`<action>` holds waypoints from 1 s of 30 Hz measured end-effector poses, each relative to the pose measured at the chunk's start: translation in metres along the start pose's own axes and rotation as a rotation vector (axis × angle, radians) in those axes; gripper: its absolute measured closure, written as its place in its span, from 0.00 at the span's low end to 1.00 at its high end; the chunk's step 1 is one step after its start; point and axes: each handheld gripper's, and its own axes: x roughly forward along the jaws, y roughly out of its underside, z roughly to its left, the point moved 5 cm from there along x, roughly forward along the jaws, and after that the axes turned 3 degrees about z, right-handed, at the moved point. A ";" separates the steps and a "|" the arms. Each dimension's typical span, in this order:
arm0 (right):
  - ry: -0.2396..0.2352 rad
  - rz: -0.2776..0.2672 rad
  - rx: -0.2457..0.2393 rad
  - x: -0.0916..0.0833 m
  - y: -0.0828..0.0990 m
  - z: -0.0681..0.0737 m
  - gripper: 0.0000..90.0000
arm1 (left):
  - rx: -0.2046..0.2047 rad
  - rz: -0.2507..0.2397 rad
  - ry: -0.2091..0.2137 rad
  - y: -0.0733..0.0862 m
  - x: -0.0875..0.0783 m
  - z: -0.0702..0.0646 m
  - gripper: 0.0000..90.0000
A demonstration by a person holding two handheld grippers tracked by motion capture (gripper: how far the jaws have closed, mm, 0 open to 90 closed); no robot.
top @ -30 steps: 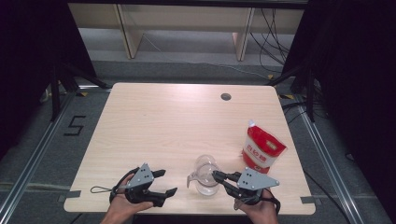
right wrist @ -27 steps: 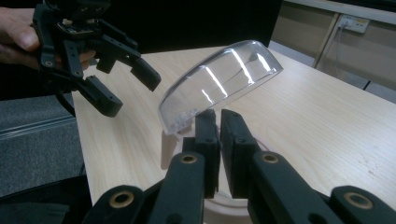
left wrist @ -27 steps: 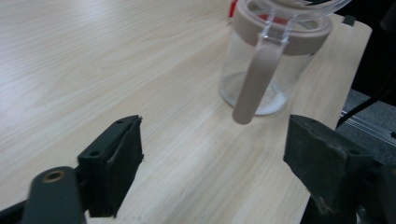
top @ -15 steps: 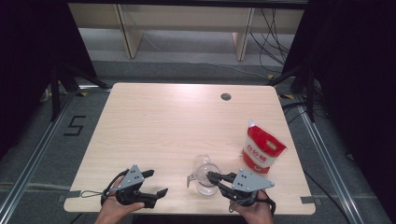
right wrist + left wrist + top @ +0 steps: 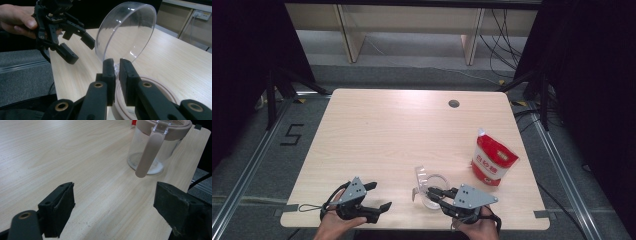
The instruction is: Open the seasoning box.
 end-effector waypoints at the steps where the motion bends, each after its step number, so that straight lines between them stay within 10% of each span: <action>1: 0.003 -0.002 -0.001 0.001 0.000 0.000 0.91 | 0.000 0.000 -0.001 0.000 0.000 0.000 0.18; 9: -0.004 -0.001 0.001 0.000 0.001 -0.001 0.89 | -0.003 0.005 -0.010 0.000 -0.001 0.002 0.18; 30: 0.251 0.045 0.175 -0.080 0.052 -0.060 0.48 | -0.060 -0.030 -0.041 0.000 -0.006 0.010 0.18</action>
